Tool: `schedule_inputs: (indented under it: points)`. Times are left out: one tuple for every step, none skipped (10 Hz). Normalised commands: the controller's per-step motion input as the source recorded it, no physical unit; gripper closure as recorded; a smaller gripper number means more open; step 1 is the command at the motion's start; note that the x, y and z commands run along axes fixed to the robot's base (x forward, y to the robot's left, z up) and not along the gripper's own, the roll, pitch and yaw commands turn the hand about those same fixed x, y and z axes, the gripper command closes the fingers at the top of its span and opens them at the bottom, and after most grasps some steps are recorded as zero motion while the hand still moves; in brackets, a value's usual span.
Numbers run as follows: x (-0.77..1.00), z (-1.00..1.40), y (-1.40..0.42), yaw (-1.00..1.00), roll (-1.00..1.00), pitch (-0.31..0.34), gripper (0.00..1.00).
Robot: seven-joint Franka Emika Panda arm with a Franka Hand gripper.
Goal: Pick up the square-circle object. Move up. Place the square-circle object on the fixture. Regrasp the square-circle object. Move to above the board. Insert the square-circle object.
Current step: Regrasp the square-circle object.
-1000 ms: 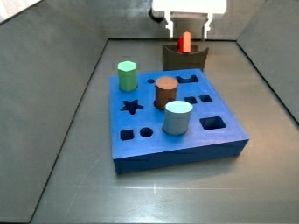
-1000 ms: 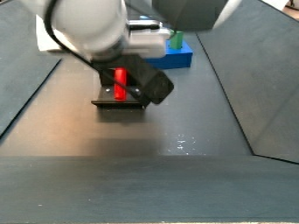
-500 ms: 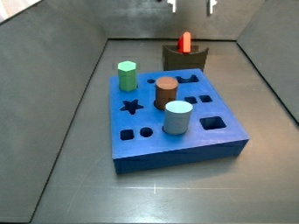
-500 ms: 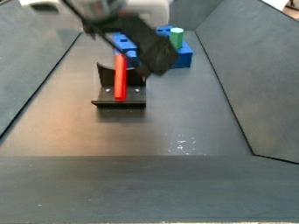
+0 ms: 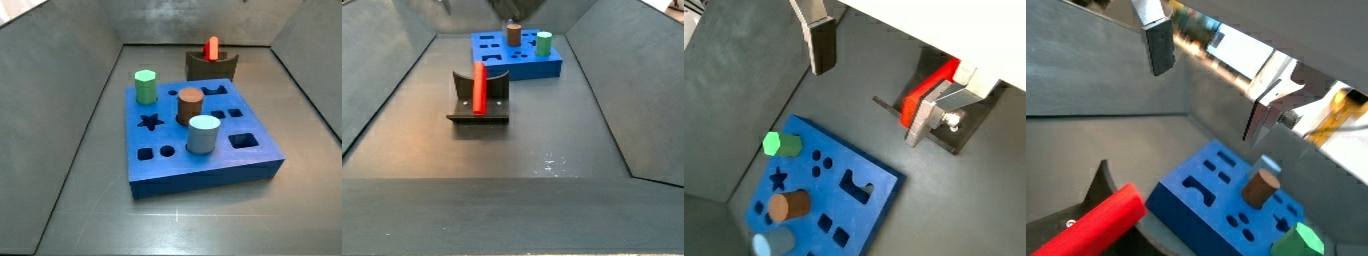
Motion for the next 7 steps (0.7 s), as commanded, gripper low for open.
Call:
schedule_inputs:
  points:
    - [-0.08, 0.08, -0.38, 0.01, 1.0, 0.041, 0.0]
    - [-0.05, 0.05, -0.13, 0.01, 1.0, 0.04, 0.0]
    - [-0.04, 0.04, -0.04, 0.01, 1.0, 0.04, 0.0]
    - [-0.03, 0.02, -0.05, 0.01, 1.0, 0.038, 0.0]
    - [-0.03, 0.01, -0.04, 0.01, 1.0, 0.035, 0.0]
    - [-0.04, 0.02, -0.03, 0.01, 1.0, 0.028, 0.0]
    - [-0.04, 0.01, -0.03, 0.01, 1.0, 0.022, 0.0]
